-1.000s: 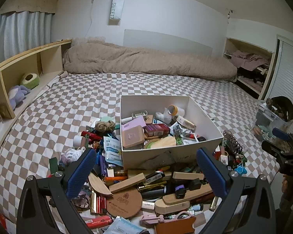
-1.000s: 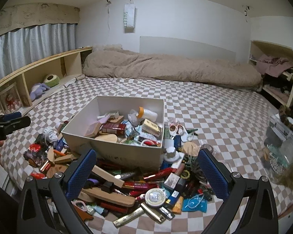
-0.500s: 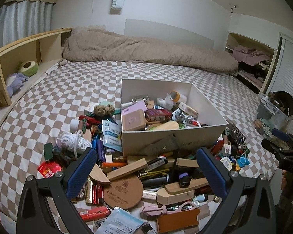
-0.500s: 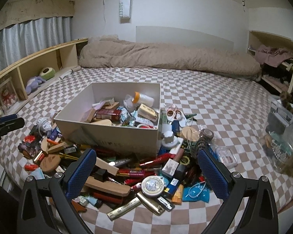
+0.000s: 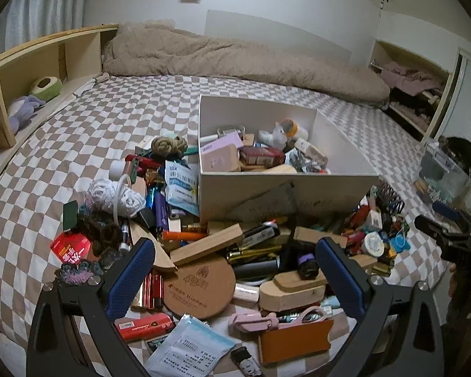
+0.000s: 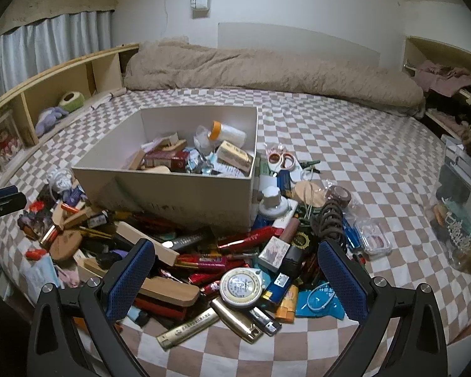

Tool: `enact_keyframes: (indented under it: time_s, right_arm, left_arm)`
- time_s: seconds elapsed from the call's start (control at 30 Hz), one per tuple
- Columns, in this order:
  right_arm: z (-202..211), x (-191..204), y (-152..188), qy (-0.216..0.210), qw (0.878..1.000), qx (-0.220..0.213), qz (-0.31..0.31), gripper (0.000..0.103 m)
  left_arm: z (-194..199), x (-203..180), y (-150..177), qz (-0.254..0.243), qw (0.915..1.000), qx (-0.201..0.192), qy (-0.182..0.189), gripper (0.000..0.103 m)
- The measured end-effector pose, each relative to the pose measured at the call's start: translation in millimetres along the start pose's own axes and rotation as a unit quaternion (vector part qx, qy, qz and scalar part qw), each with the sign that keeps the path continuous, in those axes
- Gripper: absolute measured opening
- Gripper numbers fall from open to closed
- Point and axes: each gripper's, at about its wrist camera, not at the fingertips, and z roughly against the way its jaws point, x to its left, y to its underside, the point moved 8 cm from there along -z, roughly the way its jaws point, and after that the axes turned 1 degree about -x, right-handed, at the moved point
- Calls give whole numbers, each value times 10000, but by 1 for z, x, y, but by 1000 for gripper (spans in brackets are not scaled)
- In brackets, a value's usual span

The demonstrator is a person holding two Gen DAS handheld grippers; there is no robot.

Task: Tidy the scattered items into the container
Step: 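Move both tools down over the pile of items beside the box, then roll the left tool and grasp the black tube with a printed face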

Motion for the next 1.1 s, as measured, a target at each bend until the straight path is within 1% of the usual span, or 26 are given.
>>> enact_keyframes:
  time_s: [0.17, 0.4, 0.53, 0.67, 0.77, 0.87, 0.97, 1.03, 1.1]
  right_arm:
    - [-12, -4, 8, -62, 9999, 140, -21, 103]
    - [-28, -9, 25, -208, 9991, 326, -167, 103]
    - [-35, -10, 35, -282, 9985, 426, -216, 103]
    - [-39, -3, 46, -557, 9969, 539, -117, 103]
    - [-39, 1, 51, -695, 9966, 438, -37, 103]
    - [-40, 3, 55, -706, 9964, 450, 101, 103]
    - [-41, 6, 60, -806, 9952, 532, 158, 103]
    - [-41, 7, 62, -828, 9949, 550, 192, 103]
    - [-41, 8, 64, -818, 9948, 572, 227, 103]
  left_arm:
    - [-9, -1, 10, -77, 9999, 148, -1, 103]
    - [-18, 2, 22, -35, 9995, 302, 48, 103]
    - [-24, 7, 29, 10, 9992, 410, -10, 103]
    - [-26, 10, 37, 8, 9988, 483, 29, 103]
    - [-25, 9, 42, -81, 9987, 503, 54, 103]
    - [-23, 5, 42, -328, 9982, 491, 91, 103]
    - [-19, -2, 42, -744, 9960, 447, 194, 103]
    - [-15, -9, 43, -1053, 9930, 420, 339, 103]
    - [-12, -17, 48, -1458, 9873, 440, 446, 103]
